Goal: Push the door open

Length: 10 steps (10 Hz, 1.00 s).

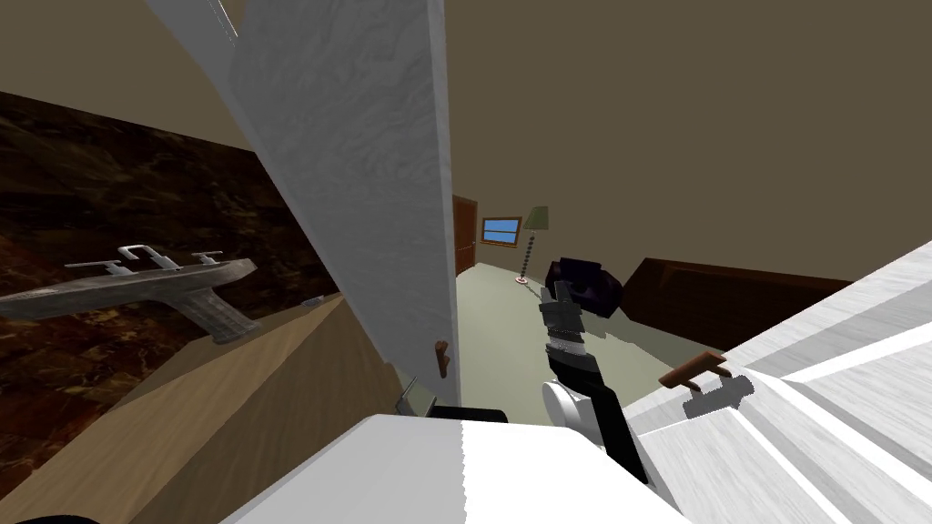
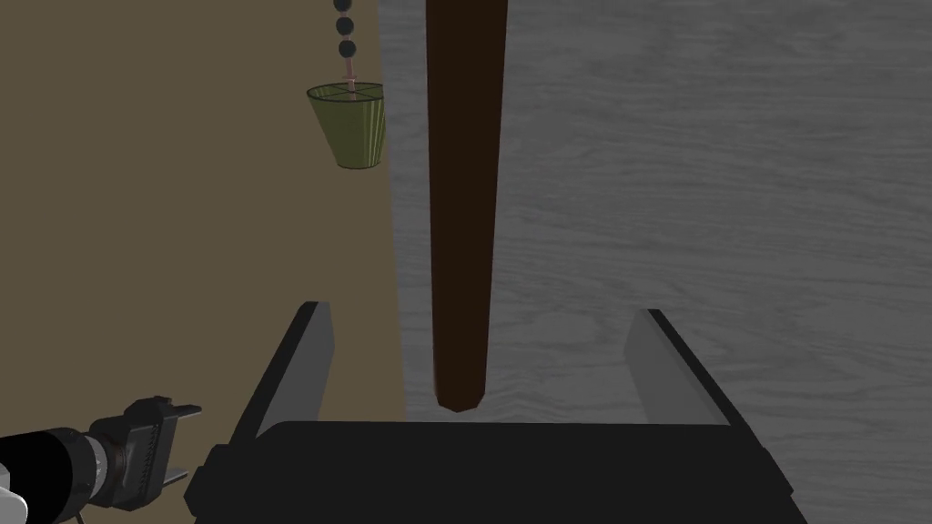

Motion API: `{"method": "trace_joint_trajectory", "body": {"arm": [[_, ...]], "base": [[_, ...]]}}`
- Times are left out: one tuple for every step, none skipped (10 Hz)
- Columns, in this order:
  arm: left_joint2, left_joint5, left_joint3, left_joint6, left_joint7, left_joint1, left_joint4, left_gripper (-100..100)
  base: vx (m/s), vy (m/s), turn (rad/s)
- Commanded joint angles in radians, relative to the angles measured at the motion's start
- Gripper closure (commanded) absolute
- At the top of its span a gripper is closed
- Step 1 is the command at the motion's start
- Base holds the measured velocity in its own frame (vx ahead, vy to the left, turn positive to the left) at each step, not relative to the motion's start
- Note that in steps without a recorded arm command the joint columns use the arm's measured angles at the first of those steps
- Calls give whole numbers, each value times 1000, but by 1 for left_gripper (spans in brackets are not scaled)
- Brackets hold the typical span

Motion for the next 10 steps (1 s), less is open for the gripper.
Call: {"method": "trace_joint_trajectory", "body": {"arm": [[-11, 1, 1, 13, 2, -10, -1, -100], [-23, 2, 1, 21, 3, -15, -2, -100], [-16, 3, 2, 12, 0, -16, 7, -100], [-16, 3, 2, 12, 0, -16, 7, 100], [-16, 3, 2, 12, 0, -16, 7, 100], [-16, 3, 2, 12, 0, -16, 7, 100], [-16, 3, 2, 12, 0, -16, 7, 100], [-16, 3, 2, 12, 0, -16, 7, 100], [-16, 3, 2, 12, 0, -16, 7, 100], [8, 25, 21, 19, -9, -17, 12, -100]], "base": [[182, -93, -35], [158, -77, -25], [70, -32, 0], [-7, 2, 4], [-29, 13, -2], [-26, 13, -2], [-17, 9, -1], [-8, 3, 0], [0, 0, 0], [-35, -78, 261]]}}
